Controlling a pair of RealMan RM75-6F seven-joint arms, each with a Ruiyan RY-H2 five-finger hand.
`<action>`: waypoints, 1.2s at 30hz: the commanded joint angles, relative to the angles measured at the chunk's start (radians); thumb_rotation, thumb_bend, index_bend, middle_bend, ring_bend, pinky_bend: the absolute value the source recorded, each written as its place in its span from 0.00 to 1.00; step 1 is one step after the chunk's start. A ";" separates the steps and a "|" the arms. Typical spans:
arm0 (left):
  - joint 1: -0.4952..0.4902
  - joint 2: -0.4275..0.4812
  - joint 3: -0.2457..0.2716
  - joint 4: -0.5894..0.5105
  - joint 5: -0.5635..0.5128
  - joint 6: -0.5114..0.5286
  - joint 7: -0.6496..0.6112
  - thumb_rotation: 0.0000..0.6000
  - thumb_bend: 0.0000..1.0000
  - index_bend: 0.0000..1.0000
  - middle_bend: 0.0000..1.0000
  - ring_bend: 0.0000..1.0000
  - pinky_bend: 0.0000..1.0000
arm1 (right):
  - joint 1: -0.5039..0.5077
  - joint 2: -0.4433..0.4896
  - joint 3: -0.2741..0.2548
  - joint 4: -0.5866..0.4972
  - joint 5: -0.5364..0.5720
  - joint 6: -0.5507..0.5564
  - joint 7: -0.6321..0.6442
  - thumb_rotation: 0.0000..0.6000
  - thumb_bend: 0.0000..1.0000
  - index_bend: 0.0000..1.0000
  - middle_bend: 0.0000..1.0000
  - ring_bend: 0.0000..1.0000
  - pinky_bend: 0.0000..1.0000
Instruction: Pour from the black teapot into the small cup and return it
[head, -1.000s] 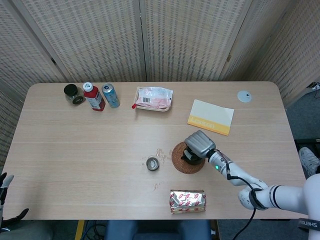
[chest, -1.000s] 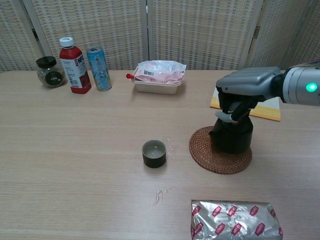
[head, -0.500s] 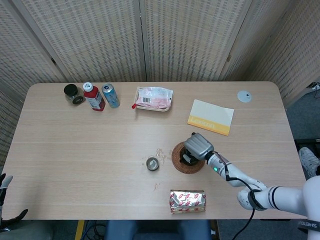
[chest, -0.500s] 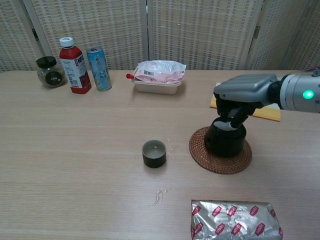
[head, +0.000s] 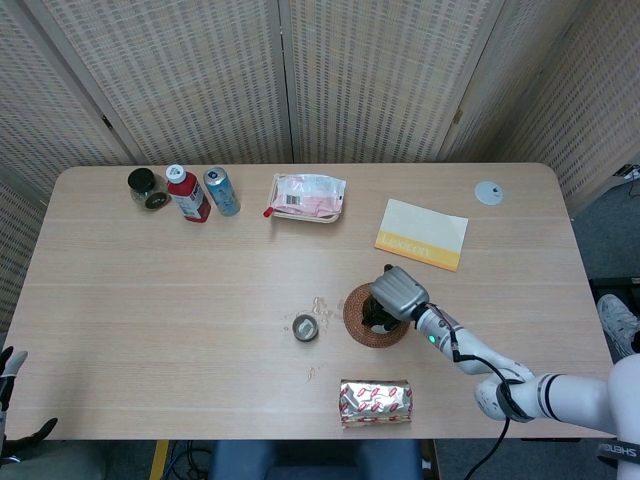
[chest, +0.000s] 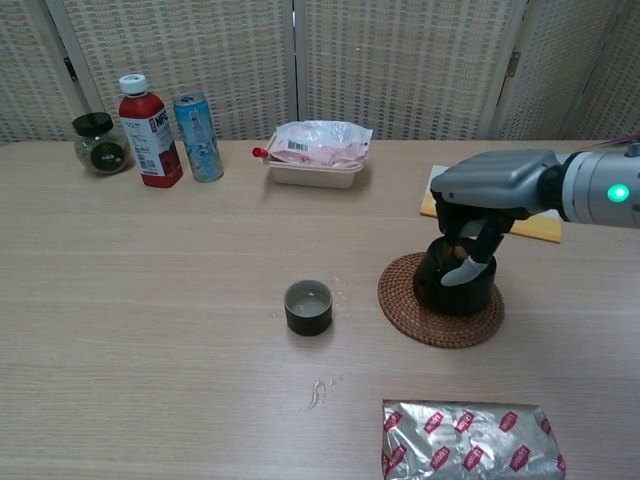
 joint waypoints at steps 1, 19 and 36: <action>0.000 -0.001 0.000 0.000 -0.001 -0.001 0.000 1.00 0.14 0.03 0.00 0.00 0.00 | -0.005 0.001 0.001 -0.004 0.004 0.005 -0.019 0.65 0.00 1.00 1.00 0.90 0.27; 0.003 -0.006 0.006 0.016 -0.005 -0.003 -0.018 1.00 0.14 0.03 0.00 0.00 0.00 | -0.013 -0.017 -0.001 -0.022 0.058 -0.007 -0.101 0.65 0.00 0.87 0.80 0.72 0.26; 0.000 0.000 0.001 0.016 -0.002 0.002 -0.024 1.00 0.14 0.03 0.00 0.00 0.00 | -0.042 0.037 0.027 -0.100 0.083 0.070 -0.112 0.65 0.00 0.47 0.40 0.28 0.19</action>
